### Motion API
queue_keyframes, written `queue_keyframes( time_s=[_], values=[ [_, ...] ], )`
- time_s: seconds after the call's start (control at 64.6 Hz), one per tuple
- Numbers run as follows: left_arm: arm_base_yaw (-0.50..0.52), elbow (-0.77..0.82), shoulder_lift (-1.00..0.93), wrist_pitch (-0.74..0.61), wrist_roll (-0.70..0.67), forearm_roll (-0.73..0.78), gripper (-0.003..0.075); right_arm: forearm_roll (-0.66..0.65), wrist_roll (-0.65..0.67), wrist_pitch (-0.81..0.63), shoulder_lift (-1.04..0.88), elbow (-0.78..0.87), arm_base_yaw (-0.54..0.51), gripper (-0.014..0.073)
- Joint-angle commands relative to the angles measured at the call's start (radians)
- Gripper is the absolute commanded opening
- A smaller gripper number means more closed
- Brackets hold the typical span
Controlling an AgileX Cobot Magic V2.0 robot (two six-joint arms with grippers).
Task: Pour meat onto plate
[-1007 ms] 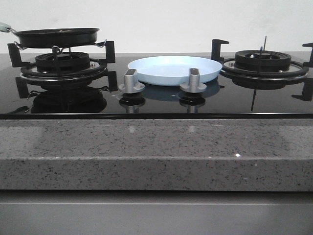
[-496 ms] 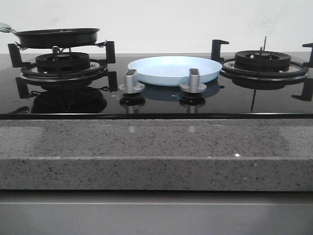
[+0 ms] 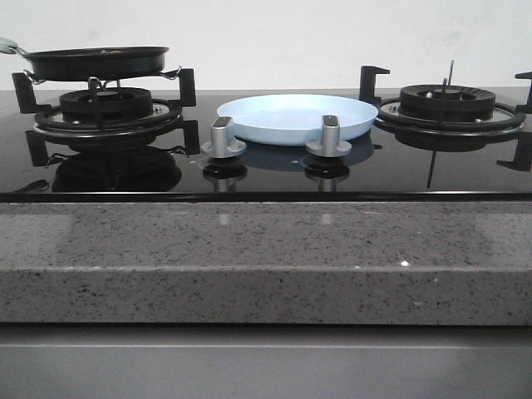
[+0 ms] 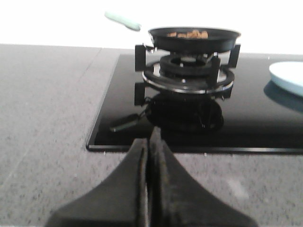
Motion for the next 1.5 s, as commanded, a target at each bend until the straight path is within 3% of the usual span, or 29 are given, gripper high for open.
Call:
queue_keyframes(
  time_s=[0.0,0.217,0.48,0.759,0.867,1.007,1.053,1.131,1.487],
  values=[
    [-0.009,-0.042,-0.011,-0.110,-0.008,-0.017,-0.0020,-0.010,0.002,-0.083,-0.016,-0.037,-0.004,-0.0060],
    [-0.009,-0.301,0.135,0.025,-0.008,-0.011,-0.0020,-0.010,0.002,0.018,0.094,-0.258,-0.004,-0.0060],
    [-0.009,-0.550,0.517,-0.007,-0.008,0.002,-0.0020,-0.010,0.002,0.075,0.440,-0.602,-0.004,-0.0060],
    [-0.009,-0.619,0.664,-0.053,-0.008,0.002,0.0011,-0.010,0.002,0.040,0.631,-0.678,-0.004,-0.0041],
    [-0.009,-0.619,0.666,-0.060,-0.008,0.002,0.0188,-0.010,0.002,0.040,0.641,-0.678,-0.004,0.0104],
    [-0.009,-0.619,0.666,-0.062,-0.008,0.002,0.0599,-0.010,0.002,0.039,0.641,-0.678,-0.004,0.0536],
    [-0.009,-0.619,0.666,-0.062,-0.008,0.002,0.0674,-0.010,0.002,0.039,0.641,-0.678,-0.004,0.0645],
    [-0.009,-0.619,0.666,-0.062,-0.008,0.002,0.0701,-0.010,0.002,0.039,0.641,-0.678,-0.004,0.0647],
    [-0.009,-0.619,0.666,-0.062,-0.008,0.002,0.0607,0.042,0.002,0.037,0.746,-0.714,-0.004,0.0640]
  ],
)
